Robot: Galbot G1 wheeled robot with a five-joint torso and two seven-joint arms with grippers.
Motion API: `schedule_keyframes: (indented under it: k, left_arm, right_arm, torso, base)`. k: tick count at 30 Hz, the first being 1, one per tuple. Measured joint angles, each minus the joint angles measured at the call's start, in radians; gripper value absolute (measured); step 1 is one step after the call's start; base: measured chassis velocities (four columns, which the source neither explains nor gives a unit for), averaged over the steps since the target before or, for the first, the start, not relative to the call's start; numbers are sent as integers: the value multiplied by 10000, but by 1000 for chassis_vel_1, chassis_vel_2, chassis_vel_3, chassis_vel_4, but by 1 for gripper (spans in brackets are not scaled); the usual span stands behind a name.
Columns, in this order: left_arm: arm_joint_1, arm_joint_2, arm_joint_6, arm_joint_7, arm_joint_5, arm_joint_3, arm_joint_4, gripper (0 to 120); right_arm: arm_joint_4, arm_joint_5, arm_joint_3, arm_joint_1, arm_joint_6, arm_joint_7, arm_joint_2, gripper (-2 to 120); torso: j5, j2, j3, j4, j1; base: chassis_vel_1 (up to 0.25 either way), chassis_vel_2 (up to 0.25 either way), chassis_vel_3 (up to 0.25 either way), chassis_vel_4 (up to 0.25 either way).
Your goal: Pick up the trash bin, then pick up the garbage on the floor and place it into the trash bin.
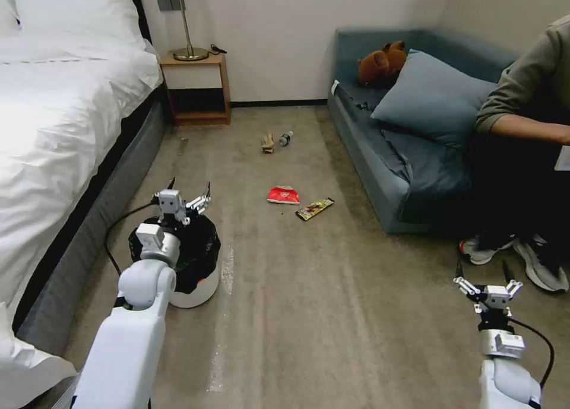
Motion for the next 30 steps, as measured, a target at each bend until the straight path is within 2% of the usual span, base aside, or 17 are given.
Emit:
schedule_keyframes:
  k: [1, 2, 3, 4, 7, 9, 10, 13, 16, 17, 18, 27, 28, 29, 30]
  left_arm:
    - [0, 0, 0, 0, 0, 0, 0, 99]
    - [36, 83, 177, -8, -157, 23, -349, 99]
    - [72, 172, 354, -23, -323, 46, -702, 99]
    - [72, 172, 354, -23, -323, 46, -702, 99]
    - [180, 421, 863, -43, -799, 110, -1742, 100]
    - [208, 488, 990, -51, -918, 126, -2007, 100]
    - [255, 602, 1227, -60, -1142, 155, -2493, 100]
    - [291, 685, 1401, -63, -1306, 178, -2846, 100]
    - [389, 928, 1895, -82, -1760, 239, -3847, 100]
    - [389, 928, 1895, -82, -1760, 239, -3847, 100]
    - [418, 1000, 2041, -84, -1905, 257, -4161, 99]
    - [565, 1021, 2144, -209, -1939, 145, -4240, 98]
    - [835, 990, 2144, -455, -1817, -170, -4069, 98]
    - [835, 990, 2144, -455, -1817, -170, -4069, 98]
    - [1469, 898, 2227, -1037, -1501, -863, -3557, 98]
  right_arm:
    - [0, 0, 0, 0, 0, 0, 0, 100]
    - [305, 98, -9, -77, -119, 16, -26, 100]
    - [656, 212, -32, -181, -269, 34, -45, 100]
    - [656, 212, -32, -181, -269, 34, -45, 100]
    - [1589, 519, -81, -431, -655, 84, -98, 100]
    - [1897, 617, -99, -517, -786, 101, -116, 100]
    - [2349, 763, -122, -642, -974, 124, -138, 100]
    - [2691, 870, -137, -733, -1117, 142, -158, 100]
    - [3643, 1178, -186, -988, -1513, 192, -214, 100]
    - [3643, 1178, -186, -988, -1513, 192, -214, 100]
    - [4090, 1320, -204, -1110, -1696, 215, -245, 100]
    - [6104, 1960, -312, -1655, -2527, 319, -363, 100]
    - [6417, 2059, -323, -1741, -2652, 336, -380, 100]
    - [6417, 2059, -323, -1741, -2652, 336, -380, 100]
    - [6885, 2208, -345, -1869, -2846, 362, -404, 100]
  torso:
    - [0, 0, 0, 0, 0]
    - [-11, 0, 0, 1, 0]
    - [-6, 0, 0, 0, 0]
    - [-6, 0, 0, 0, 0]
    - [-7, 1, 0, 0, 0]
    - [-6, 1, 0, 1, 0]
    - [-2, 2, 0, 0, 0]
    - [-4, 2, 0, 0, 0]
    - [-3, 3, 0, 0, 0]
    - [-3, 3, 0, 0, 0]
    - [-2, 4, -1, 1, 0]
    - [-4, 3, -1, -2, 0]
    - [2, 4, -3, -7, 0]
    - [2, 4, -3, -7, 0]
    - [-5, 3, 0, -4, 0]
  base:
    - [0, 0, 0, 0]
    - [0, 0, 0, 0]
    - [0, 0, 0, 0]
    - [0, 0, 0, 0]
    - [0, 0, 0, 0]
    - [0, 0, 0, 0]
    - [0, 0, 0, 0]
    - [0, 0, 0, 0]
    - [0, 0, 0, 0]
    - [0, 0, 0, 0]
    - [0, 0, 0, 0]
    - [0, 0, 0, 0]
    - [0, 0, 0, 0]
    - [0, 0, 0, 0]
    - [0, 0, 0, 0]
